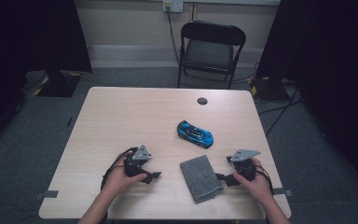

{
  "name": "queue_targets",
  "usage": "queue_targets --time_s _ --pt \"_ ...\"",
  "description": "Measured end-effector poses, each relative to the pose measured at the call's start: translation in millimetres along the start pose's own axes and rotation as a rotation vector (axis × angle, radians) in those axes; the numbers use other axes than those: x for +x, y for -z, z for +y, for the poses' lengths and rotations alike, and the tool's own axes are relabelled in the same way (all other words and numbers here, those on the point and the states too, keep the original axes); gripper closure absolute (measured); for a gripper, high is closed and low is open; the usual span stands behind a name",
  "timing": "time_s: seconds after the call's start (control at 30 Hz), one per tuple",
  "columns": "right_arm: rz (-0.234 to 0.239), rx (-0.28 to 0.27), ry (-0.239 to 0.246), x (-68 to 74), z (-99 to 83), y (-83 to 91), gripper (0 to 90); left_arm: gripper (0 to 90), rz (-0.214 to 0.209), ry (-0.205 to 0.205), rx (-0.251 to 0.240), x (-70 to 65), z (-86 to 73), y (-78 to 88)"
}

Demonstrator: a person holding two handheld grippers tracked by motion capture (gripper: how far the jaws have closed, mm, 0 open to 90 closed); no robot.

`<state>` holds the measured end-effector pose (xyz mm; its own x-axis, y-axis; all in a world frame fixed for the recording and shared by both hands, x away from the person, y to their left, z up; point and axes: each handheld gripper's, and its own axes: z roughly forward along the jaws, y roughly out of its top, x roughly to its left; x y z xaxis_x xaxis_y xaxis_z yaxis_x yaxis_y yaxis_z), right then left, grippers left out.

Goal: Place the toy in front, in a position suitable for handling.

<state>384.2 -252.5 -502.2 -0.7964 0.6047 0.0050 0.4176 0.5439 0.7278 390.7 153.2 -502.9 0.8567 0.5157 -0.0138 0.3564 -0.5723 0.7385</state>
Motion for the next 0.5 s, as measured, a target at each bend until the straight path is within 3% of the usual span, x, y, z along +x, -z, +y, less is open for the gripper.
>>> queue_targets --time_s 0.5 --pt "0.000 -0.001 -0.005 -1.9 -1.5 1.8 12.7 14.7 0.000 0.001 0.000 0.1 0.0 0.1"
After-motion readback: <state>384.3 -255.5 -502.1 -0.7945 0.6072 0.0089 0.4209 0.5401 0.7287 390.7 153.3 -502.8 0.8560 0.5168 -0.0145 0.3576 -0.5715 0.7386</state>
